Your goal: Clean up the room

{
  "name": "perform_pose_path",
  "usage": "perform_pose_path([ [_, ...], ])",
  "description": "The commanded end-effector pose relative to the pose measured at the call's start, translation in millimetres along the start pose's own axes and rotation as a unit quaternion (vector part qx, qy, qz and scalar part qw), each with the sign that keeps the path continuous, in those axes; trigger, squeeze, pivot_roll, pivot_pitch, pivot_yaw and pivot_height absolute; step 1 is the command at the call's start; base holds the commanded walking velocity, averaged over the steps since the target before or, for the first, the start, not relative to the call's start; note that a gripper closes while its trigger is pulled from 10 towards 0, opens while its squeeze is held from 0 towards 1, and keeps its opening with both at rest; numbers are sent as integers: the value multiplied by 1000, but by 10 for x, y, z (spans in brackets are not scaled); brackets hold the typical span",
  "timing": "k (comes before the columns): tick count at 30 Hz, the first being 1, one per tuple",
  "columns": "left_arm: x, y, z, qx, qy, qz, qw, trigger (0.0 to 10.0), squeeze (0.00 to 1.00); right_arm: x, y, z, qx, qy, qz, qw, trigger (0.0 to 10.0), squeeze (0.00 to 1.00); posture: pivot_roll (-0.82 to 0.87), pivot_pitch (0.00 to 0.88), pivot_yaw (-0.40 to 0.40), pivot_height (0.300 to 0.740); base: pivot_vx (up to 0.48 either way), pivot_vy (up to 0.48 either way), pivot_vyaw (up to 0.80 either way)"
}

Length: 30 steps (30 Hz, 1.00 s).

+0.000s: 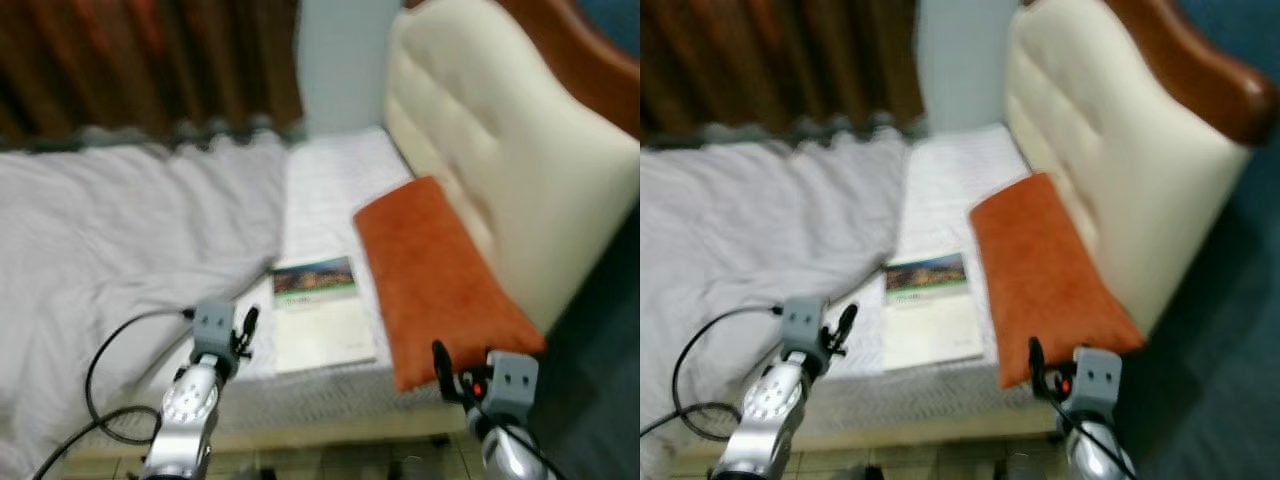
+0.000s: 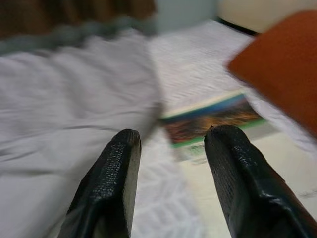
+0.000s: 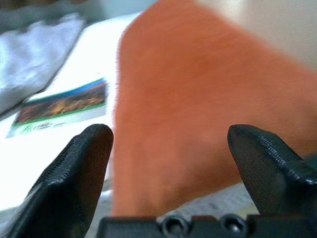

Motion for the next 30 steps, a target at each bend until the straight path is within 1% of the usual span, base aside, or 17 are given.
perform_pose_path([
  [1, -68, -132, -15, 2, 3, -35, 999, 10000, 0, 50, 35, 16, 0, -3, 12, 1000, 10000, 0, -42, 0, 40, 656, -315, 364, 0],
  [2, -81, -150, -31, -3, 6, -41, 999, 10000, 0, 63, 36, 29, -10, -3, 10, 1000, 10000, 0, -45, 0, 40, 656, -319, 360, 0],
  [3, -111, -178, -35, -6, 6, -47, 999, 10000, 0, 33, 59, -2, -5, 16, 16, 1000, 10000, 0, -48, 0, 38, 666, -319, 364, 0],
  [6, -113, -187, -22, -5, 6, -47, 999, 10000, 0, 33, 42, -17, -8, 24, 12, 1000, 10000, 0, -51, 0, 38, 676, -319, 364, 0],
  [9, -105, -165, 52, -5, 2, -41, 999, 10000, 0, 45, -12, -28, 1, 30, 3, 1000, 10000, 0, -54, 0, 33, 691, -305, 374, 0],
  [12, -103, -145, 86, -5, 0, -37, 999, 10000, 0, 62, -22, -30, 2, 34, 1, 999, 10000, 0, -52, 0, 28, 706, -271, 400, 0],
  [14, -106, -146, 86, -6, 0, -38, 999, 10000, 0, 72, -27, -41, 4, 38, 0, 999, 10000, 0, -51, 0, 27, 711, 0, 435, 0],
  [16, -108, -155, 71, -10, 3, -41, 999, 10000, 0, 101, -35, -42, 7, 43, -3, 999, 10000, 0, -47, 0, 23, 731, 0, 454, 0],
  [17, -108, -155, 71, -10, 3, -41, 999, 10000, 0, 101, -35, -42, 7, 43, -3, 999, 10000, 0, -47, 0, 23, 731, 0, 461, 0],
  [18, -108, -161, 61, -13, 6, -43, 999, 10000, 0, 109, -39, -39, 9, 44, -5, 999, 10000, 0, -46, 0, 22, 740, 0, 465, 0],
  [23, -111, -148, 72, -28, 8, -41, 999, 10000, 0, 101, -81, -40, 15, 51, -15, 998, 10000, 0, -43, 0, 15, 740, 0, 478, 0],
  [28, -118, -131, 92, -29, 1, -37, 999, 10000, 0, 98, -103, -51, 26, 57, -20, 998, 10000, 0, -39, 0, 15, 740, 0, 480, 0],
  [30, -136, -115, 92, -20, -3, -31, 999, 10000, 0, 81, -125, -48, 32, 58, -23, 998, 10000, 0, -37, 0, 15, 740, 0, 480, 0],
])
Point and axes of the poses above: a point about 5 cm out from each wrist's last joint towards the gripper, its own x axis pointing out of the wrist towards the gripper, its own y axis along the axis of the wrist's last joint, z = x × y, the point moved 2 cm from there along x, pointing out of the wrist towards the gripper, and after that the axes turned 12 degrees about x, right-handed, at the moved point
